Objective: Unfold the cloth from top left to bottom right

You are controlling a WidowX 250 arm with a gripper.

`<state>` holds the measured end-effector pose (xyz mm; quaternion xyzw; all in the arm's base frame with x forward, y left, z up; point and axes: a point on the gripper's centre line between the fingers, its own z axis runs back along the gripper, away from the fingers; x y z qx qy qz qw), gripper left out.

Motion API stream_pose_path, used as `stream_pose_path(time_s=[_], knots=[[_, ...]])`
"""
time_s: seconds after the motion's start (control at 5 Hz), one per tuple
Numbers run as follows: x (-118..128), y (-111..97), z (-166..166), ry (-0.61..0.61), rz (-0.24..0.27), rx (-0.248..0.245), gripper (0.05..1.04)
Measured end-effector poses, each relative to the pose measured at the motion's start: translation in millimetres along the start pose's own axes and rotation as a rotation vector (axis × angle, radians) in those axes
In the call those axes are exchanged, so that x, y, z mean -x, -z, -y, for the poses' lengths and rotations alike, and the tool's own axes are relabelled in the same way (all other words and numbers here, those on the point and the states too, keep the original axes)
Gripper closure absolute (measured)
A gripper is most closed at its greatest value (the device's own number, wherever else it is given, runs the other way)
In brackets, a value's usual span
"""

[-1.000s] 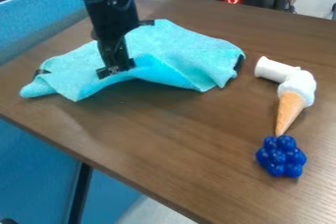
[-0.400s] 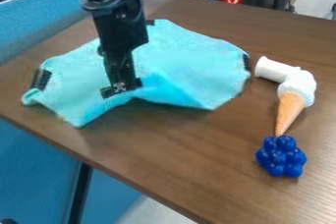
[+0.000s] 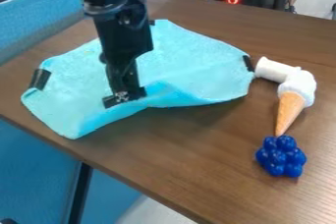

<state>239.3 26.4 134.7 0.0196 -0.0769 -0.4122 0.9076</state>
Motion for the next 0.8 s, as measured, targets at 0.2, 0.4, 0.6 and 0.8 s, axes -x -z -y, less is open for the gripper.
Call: stream_pose_path(time_s=[0.2,0.4,0.6,0.8], knots=[[-1,6,9,0.011,-0.015,0.007,1.015],[-1,14,15,0.019,-0.033,0.003,0.875],[-1,15,18,-0.013,-0.027,0.029,0.618],[7,4,2,-0.078,-0.010,0.097,0.313]])
